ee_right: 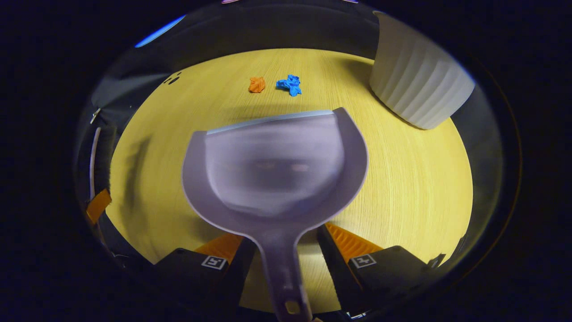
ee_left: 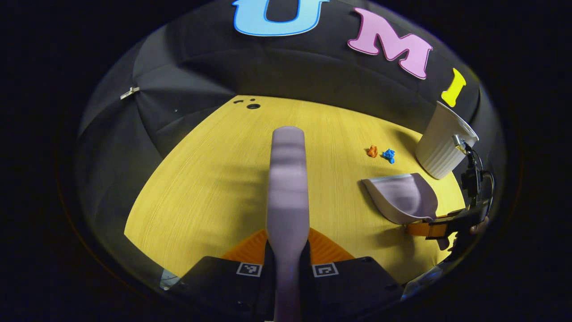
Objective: Pick up the small broom and dustpan from the desktop, sweep the trash into the dustpan with the broom, and then empty the trash into the garbage bin.
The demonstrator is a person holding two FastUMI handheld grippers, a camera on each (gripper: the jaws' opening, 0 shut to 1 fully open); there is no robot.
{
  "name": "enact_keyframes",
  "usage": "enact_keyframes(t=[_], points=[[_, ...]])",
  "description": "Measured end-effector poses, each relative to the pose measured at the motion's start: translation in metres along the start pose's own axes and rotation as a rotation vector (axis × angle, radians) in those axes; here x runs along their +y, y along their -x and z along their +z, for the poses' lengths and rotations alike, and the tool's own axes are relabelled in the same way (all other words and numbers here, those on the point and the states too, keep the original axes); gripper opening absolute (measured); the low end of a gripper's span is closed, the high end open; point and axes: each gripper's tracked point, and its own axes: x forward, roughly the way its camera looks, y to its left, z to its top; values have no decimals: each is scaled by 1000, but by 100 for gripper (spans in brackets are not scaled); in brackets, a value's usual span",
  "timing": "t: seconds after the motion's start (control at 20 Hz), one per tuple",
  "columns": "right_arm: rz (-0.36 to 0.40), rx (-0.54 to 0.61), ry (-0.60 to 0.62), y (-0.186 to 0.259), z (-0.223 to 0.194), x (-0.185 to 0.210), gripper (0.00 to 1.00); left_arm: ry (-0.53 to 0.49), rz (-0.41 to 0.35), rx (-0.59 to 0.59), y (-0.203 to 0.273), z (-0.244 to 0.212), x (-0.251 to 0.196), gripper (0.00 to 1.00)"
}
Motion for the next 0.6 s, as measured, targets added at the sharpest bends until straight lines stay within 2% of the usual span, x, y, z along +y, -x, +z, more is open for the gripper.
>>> enact_keyframes(t=[0.15, 0.2, 0.25, 0.35, 0.6], points=[[24, -9, 11, -1, 3, 0, 50, -51, -31, 12, -17, 17, -21, 27], [41, -10, 12, -1, 3, 1, 45, -71, -56, 22, -24, 21, -31, 26], [60, -10, 30, 0, 3, 1, 46, -85, -78, 31, -31, 26, -39, 27], [94, -20, 64, 0, 3, -1, 39, -111, -102, 47, -48, 40, -51, 27], [119, -34, 69, 2, 6, -17, 37, -276, -147, 97, -93, 76, -76, 27]])
